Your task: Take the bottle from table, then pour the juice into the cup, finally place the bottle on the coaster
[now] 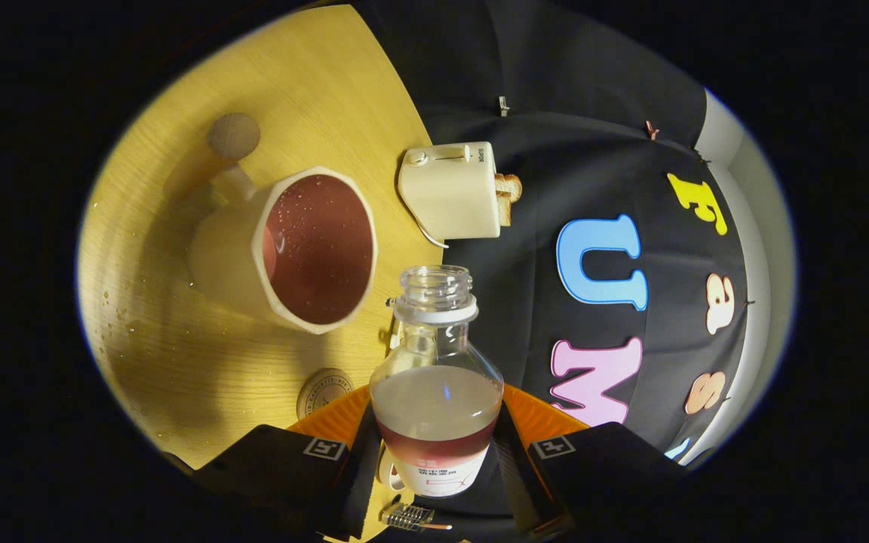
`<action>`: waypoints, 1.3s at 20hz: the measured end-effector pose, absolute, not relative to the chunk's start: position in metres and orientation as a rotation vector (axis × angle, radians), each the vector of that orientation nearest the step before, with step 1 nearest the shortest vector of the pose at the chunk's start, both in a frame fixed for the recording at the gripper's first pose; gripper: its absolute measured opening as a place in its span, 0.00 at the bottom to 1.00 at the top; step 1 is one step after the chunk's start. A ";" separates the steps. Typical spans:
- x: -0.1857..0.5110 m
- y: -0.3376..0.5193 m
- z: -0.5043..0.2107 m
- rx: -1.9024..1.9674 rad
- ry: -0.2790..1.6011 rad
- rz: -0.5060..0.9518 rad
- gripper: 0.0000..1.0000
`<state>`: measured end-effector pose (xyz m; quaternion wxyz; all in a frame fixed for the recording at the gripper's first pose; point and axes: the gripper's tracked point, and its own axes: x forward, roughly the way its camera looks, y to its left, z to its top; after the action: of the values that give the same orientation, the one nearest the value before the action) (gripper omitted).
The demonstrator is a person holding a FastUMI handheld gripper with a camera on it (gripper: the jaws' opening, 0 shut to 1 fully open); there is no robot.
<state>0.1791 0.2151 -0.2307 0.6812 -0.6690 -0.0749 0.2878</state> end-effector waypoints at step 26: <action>0.181 0.234 -0.239 -1.818 -0.356 0.758 0.74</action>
<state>0.1805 0.2339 -0.2389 0.5397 -0.7647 -0.1498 0.3187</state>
